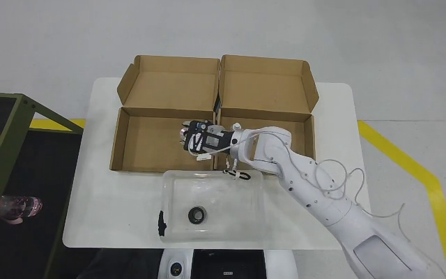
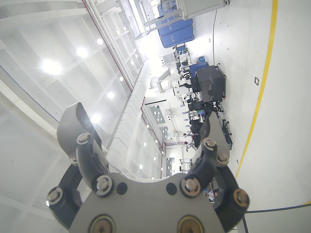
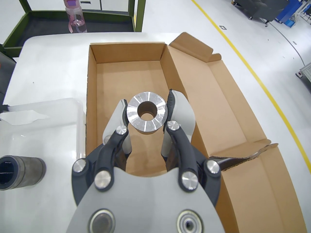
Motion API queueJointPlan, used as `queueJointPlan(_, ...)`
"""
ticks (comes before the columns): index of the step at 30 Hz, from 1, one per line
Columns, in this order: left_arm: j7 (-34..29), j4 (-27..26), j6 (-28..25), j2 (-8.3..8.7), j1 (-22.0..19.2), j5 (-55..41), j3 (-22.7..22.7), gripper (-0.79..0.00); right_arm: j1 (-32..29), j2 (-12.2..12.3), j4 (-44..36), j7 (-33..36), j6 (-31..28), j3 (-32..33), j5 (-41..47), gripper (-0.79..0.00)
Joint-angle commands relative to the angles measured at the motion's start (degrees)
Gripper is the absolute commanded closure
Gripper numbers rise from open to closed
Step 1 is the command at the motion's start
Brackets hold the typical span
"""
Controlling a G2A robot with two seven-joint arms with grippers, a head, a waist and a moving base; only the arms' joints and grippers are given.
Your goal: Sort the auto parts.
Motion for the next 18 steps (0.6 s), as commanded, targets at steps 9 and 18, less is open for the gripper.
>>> queueJointPlan(9, 0.00, 0.00, 0.00, 0.00, 0.00, 0.00, 0.00, -0.785, 3.91, -2.84, 10.81, -0.08, 2.01, -3.63, -0.19, 0.000)
queueJointPlan(18, 0.00, 0.00, 0.00, 0.00, 0.00, 0.00, 0.00, -0.785, 6.21, -5.22, 16.26, 0.73, 3.63, -5.77, -0.22, 0.000)
